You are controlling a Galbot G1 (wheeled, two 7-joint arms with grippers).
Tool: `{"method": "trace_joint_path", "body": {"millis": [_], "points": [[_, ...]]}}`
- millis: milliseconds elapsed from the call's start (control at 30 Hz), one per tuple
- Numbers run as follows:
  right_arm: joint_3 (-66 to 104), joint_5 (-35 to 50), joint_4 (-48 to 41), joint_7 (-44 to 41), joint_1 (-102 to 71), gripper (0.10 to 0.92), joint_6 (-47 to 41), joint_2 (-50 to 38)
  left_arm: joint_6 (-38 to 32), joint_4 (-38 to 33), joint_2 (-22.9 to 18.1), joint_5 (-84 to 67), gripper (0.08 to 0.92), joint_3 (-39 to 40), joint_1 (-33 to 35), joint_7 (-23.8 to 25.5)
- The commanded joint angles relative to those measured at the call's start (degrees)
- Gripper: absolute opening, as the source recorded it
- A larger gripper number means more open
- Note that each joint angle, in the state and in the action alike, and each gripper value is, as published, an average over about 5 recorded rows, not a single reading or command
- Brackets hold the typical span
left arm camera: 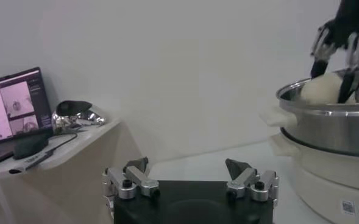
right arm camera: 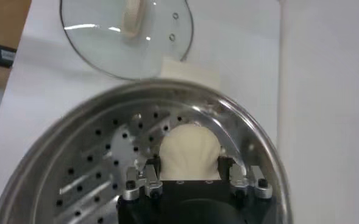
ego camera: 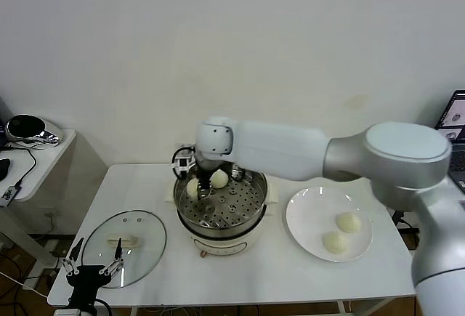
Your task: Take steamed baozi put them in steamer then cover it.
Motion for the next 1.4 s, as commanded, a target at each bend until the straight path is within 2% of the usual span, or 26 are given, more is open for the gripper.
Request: {"method": "trace_joint_path", "body": {"millis": [33,167,367,467,667,967,1200,1400], "points": [[-0.3,-0.1,-3.0,1.0,-2.0,0.579,-1.1,3.7,0.0,0.1,0.0,0.0,0.823,0.0,0.0,0.0],[-0.4,-0.3,-2.1,0.3,-1.8,0.604,-1.1,2.7,0.0,0.1,0.0,0.0,0.823,0.1,-0.2,0.0],[0.7,0.2,2.1,-2.2,2.2,0.760,-1.0,-2.0,0.1,0.1,0.1,0.0,0.823,0.0,-0.2,0.0],[1.2,-0.3,5.8,-5.1,6.5,0.810,-0.3,-6.5,0.1,0.1,0.2,-0.1,0.823,-0.1,-0.2,0.0],[1.2,-8.3,16.1,-13.9,12.2,0.823,5.1,-20.6,0.5,-0.4,0.3,-0.3,0.823,-0.3,-0.6,0.1],[1.7,-18.5,29.8,-20.7,12.2,0.823,14.0,-42.9,0.7,-0.3,0.9,0.0,0.823,-0.4,-0.3,0.2],[4.7,-30.4,33.4,-23.8,4.8,0.823,21.9,-55.1,0.5,0.6,1.4,0.2,0.823,-0.5,0.4,0.3],[12.5,-38.4,32.1,-24.1,-7.7,0.823,25.6,-60.7,0.2,1.1,1.1,0.2,0.823,-1.0,0.7,0.2]]}}
